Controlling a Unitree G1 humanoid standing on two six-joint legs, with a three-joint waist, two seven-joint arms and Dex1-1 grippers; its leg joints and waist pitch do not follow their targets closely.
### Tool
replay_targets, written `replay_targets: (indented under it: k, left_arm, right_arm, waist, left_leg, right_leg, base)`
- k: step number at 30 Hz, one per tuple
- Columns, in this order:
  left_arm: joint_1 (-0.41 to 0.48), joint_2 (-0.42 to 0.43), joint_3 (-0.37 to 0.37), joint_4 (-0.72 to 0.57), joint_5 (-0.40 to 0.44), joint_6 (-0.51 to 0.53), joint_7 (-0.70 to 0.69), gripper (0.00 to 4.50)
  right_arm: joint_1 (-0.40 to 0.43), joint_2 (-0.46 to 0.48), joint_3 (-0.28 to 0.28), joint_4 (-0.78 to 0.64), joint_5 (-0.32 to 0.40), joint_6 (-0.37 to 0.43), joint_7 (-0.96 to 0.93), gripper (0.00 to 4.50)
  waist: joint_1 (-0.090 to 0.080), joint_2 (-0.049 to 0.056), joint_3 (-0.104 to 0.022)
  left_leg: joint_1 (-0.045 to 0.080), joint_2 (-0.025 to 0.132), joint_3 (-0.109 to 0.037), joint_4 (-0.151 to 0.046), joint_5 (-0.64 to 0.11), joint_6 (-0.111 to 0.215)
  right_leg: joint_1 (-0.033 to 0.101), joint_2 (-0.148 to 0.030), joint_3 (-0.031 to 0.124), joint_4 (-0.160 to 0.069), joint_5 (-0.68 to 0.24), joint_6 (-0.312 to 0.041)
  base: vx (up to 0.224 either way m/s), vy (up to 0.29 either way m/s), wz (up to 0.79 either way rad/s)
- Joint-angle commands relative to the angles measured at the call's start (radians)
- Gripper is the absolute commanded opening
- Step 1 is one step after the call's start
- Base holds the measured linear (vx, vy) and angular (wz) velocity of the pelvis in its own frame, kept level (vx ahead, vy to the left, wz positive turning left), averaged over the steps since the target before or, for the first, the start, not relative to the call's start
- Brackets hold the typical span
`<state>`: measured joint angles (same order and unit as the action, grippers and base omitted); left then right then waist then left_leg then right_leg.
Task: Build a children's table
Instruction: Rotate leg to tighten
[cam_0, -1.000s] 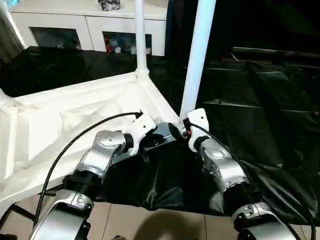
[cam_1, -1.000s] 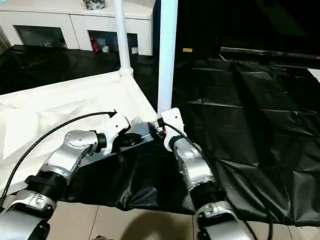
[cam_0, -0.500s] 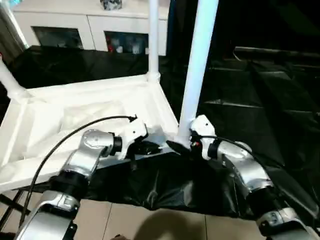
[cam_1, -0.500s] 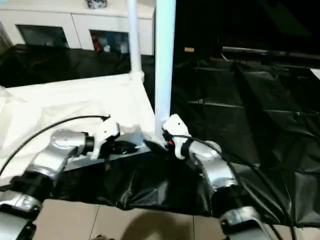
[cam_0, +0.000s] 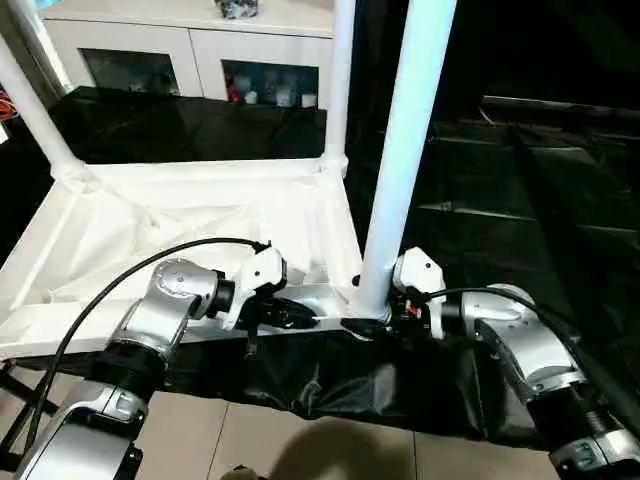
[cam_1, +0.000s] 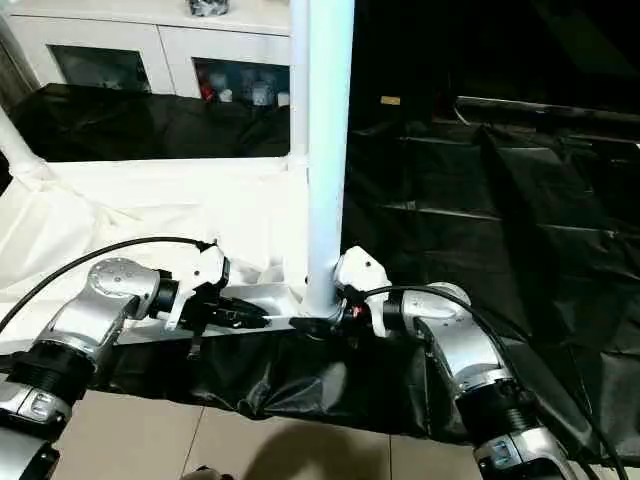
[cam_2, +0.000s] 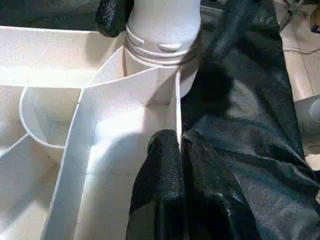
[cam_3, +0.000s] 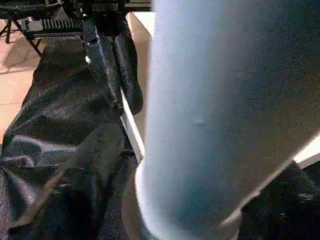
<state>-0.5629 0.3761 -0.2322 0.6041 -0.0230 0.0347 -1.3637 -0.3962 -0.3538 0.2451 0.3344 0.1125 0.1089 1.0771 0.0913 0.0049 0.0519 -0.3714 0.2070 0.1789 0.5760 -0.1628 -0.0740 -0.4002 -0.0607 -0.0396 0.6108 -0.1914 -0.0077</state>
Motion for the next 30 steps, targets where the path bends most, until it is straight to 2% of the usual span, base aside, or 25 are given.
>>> replay_targets:
  k: [1,6,8,13,18,19,20,21,23,24,25,27,28,29,30]
  left_arm:
    - [-0.037,-0.018,0.010,-0.014,-0.030,-0.025,0.013,0.00]
    - [-0.027,-0.013,0.008,-0.024,-0.031,-0.027,0.020,0.00]
    - [-0.023,-0.011,0.011,-0.025,-0.031,-0.030,0.022,0.00]
    - [-0.026,-0.016,0.017,-0.004,-0.021,-0.046,0.046,0.00]
    - [-0.040,-0.041,0.019,0.018,0.022,-0.043,0.163,0.00]
    - [-0.050,-0.065,0.030,0.033,0.031,-0.032,0.228,0.00]
    - [-0.052,-0.069,0.030,0.035,0.032,-0.030,0.236,0.00]
    - [-0.061,-0.089,0.033,0.047,0.041,-0.020,0.282,0.00]
    - [-0.071,-0.117,0.033,0.056,0.052,-0.005,0.334,0.00]
    - [-0.076,-0.137,0.033,0.061,0.058,0.010,0.367,0.00]
    - [-0.080,-0.159,0.035,0.064,0.063,0.025,0.403,0.00]
    - [-0.089,-0.194,0.038,0.074,0.071,0.044,0.462,0.00]
    - [-0.099,-0.233,0.038,0.084,0.077,0.060,0.518,0.00]
    - [-0.101,-0.241,0.039,0.085,0.076,0.063,0.528,0.00]
    - [-0.108,-0.266,0.040,0.089,0.075,0.072,0.555,0.00]
  right_arm:
    - [0.011,0.010,0.058,-0.016,-0.009,0.011,0.040,3.34]
    - [0.023,0.005,0.064,-0.034,-0.009,0.017,0.038,2.84]
    - [0.027,0.004,0.065,-0.042,-0.010,0.020,0.037,2.78]
    - [0.029,0.001,0.065,-0.044,-0.013,0.017,0.038,2.44]
    - [0.051,0.037,0.041,-0.031,-0.010,0.018,-0.029,2.20]
    - [0.057,0.072,0.025,-0.011,-0.018,0.007,-0.096,2.15]
    - [0.057,0.077,0.022,-0.007,-0.019,0.009,-0.106,2.11]
    - [0.057,0.108,0.008,0.016,-0.029,0.014,-0.171,2.08]
    - [0.055,0.148,-0.010,0.047,-0.042,0.026,-0.257,2.07]
    - [0.052,0.175,-0.021,0.069,-0.052,0.034,-0.317,2.03]
    - [0.050,0.202,-0.029,0.089,-0.066,0.035,-0.379,2.01]
    - [0.043,0.247,-0.044,0.118,-0.081,0.050,-0.469,1.98]
    - [0.024,0.303,-0.063,0.160,-0.101,0.062,-0.585,1.98]
    - [0.019,0.315,-0.067,0.169,-0.101,0.067,-0.602,1.98]
    - [-0.003,0.354,-0.082,0.203,-0.102,0.083,-0.666,1.98]
  waist:
    - [-0.004,-0.003,-0.064]
    - [-0.003,-0.004,-0.063]
    - [-0.004,-0.007,-0.063]
    - [-0.006,-0.007,-0.063]
    - [-0.004,-0.006,-0.060]
    - [-0.004,-0.007,-0.060]
    - [-0.005,-0.003,-0.056]
    - [-0.007,-0.005,-0.055]
    - [-0.009,-0.005,-0.055]
    - [-0.012,-0.003,-0.052]
    - [-0.014,-0.001,-0.052]
    - [-0.017,-0.004,-0.051]
    - [-0.021,-0.006,-0.049]
    - [-0.025,-0.005,-0.046]
    - [-0.027,-0.001,-0.045]
  left_leg:
    - [0.015,0.022,-0.001,-0.059,-0.227,0.028]
    - [0.016,0.023,-0.002,-0.060,-0.231,0.027]
    - [0.016,0.023,-0.001,-0.059,-0.229,0.027]
    - [0.015,0.022,-0.002,-0.060,-0.232,0.026]
    - [0.018,0.022,-0.003,-0.062,-0.254,0.019]
    - [0.019,0.022,-0.003,-0.062,-0.259,0.014]
    - [0.022,0.021,-0.004,-0.064,-0.286,0.007]
    - [0.025,0.020,-0.004,-0.065,-0.310,0.000]
    - [0.027,0.020,-0.007,-0.068,-0.324,-0.010]
    - [0.029,0.020,-0.009,-0.070,-0.339,-0.019]
    - [0.029,0.020,-0.011,-0.070,-0.347,-0.025]
    - [0.030,0.019,-0.011,-0.071,-0.356,-0.026]
    - [0.031,0.016,-0.011,-0.071,-0.368,-0.027]
    - [0.032,0.013,-0.014,-0.073,-0.387,-0.031]
    - [0.040,0.012,-0.016,-0.070,-0.412,-0.032]
  right_leg:
    - [0.046,-0.065,0.037,-0.072,-0.164,-0.215]
    - [0.045,-0.065,0.037,-0.073,-0.185,-0.208]
    - [0.045,-0.064,0.037,-0.073,-0.184,-0.207]
    - [0.045,-0.065,0.037,-0.074,-0.201,-0.198]
    - [0.042,-0.067,0.038,-0.079,-0.239,-0.192]
    - [0.040,-0.068,0.039,-0.081,-0.256,-0.188]
    - [0.036,-0.068,0.038,-0.087,-0.298,-0.182]
    - [0.035,-0.068,0.038,-0.092,-0.346,-0.170]
    - [0.034,-0.070,0.037,-0.096,-0.390,-0.155]
    - [0.029,-0.070,0.038,-0.099,-0.410,-0.151]
    - [0.030,-0.071,0.037,-0.098,-0.420,-0.148]
    - [0.028,-0.071,0.038,-0.102,-0.436,-0.139]
    - [0.026,-0.070,0.037,-0.105,-0.459,-0.133]
    - [0.026,-0.071,0.034,-0.110,-0.510,-0.118]
    - [0.021,-0.073,0.033,-0.118,-0.561,-0.102]
  base:
    - [0.000,0.000,0.00]
    - [0.000,0.000,0.00]
    - [0.000,0.000,0.00]
    - [0.000,0.000,0.00]
    - [0.000,0.000,0.00]
    - [0.000,0.000,0.00]
    - [0.000,0.000,0.00]
    - [0.000,0.000,0.00]
    - [0.000,0.000,0.00]
    - [0.000,0.000,0.00]
    - [0.000,0.000,0.00]
    - [0.000,0.000,0.00]
    - [0.000,0.000,0.00]
    - [0.000,0.000,0.00]
    - [0.000,0.000,0.00]
